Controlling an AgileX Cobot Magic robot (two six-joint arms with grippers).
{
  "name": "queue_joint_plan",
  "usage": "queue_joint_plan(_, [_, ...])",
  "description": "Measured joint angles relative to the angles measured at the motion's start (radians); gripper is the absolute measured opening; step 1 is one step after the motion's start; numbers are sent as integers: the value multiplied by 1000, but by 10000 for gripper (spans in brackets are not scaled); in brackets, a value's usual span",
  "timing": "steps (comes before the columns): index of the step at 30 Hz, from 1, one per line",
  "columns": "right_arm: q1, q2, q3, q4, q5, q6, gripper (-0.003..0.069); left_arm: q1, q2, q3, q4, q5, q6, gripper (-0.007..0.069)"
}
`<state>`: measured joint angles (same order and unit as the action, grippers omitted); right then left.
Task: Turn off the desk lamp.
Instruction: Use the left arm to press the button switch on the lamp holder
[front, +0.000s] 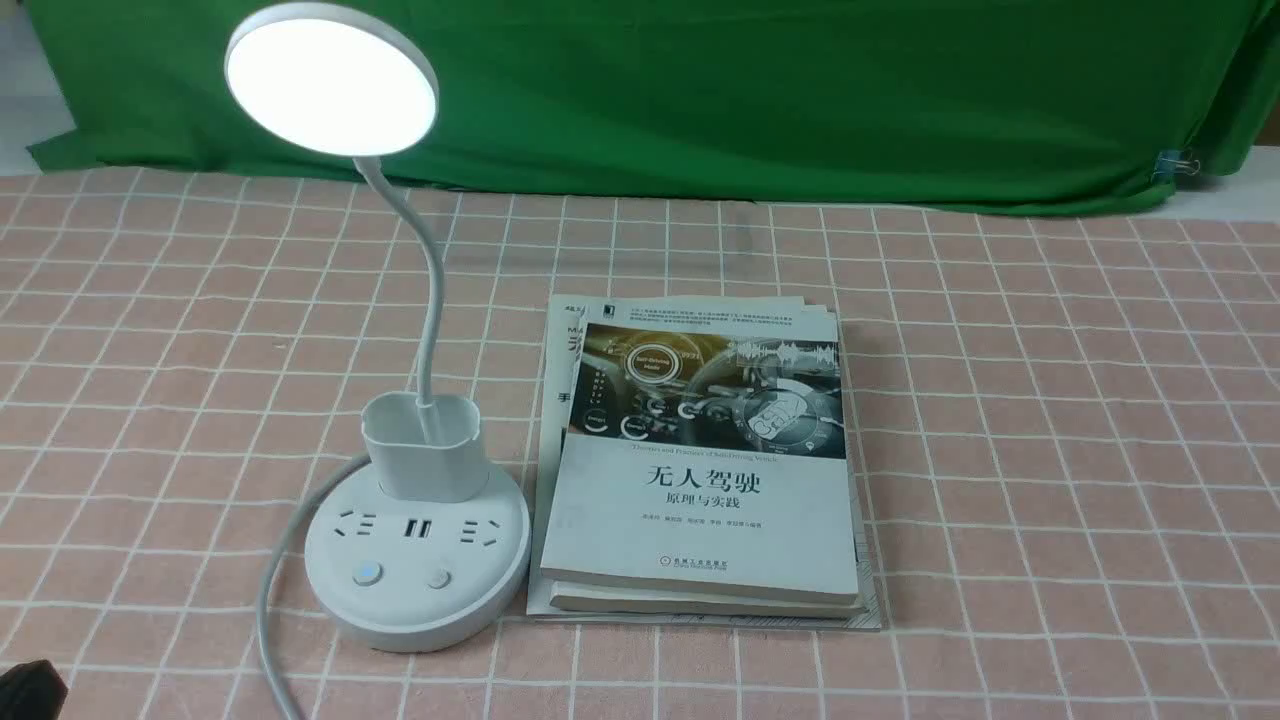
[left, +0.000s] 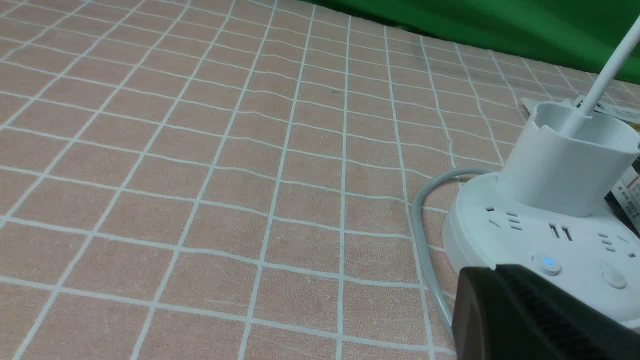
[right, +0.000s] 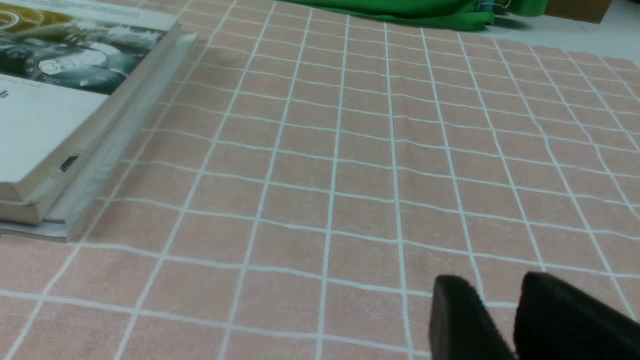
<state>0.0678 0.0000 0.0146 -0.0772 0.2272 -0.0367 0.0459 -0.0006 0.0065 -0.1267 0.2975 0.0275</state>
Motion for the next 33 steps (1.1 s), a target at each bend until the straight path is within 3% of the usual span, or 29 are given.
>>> queue_joint_plan(23, [0, 0, 0, 0, 0, 0, 240, 0, 0, 0, 1, -7, -1, 4])
queue_joint_plan(25, [0, 0, 0, 0, 0, 0, 240, 0, 0, 0, -56, -48, -17, 4])
queue_joint_plan(28, [0, 0, 0, 0, 0, 0, 240, 0, 0, 0, -319, -150, -90, 4])
queue_joint_plan(29, [0, 0, 0, 0, 0, 0, 240, 0, 0, 0, -319, -157, -90, 4])
queue_joint_plan(30, [0, 0, 0, 0, 0, 0, 240, 0, 0, 0, -436, -208, -100, 4])
queue_joint_plan(33, [0, 0, 0, 0, 0, 0, 240, 0, 0, 0, -524, -298, -107, 4])
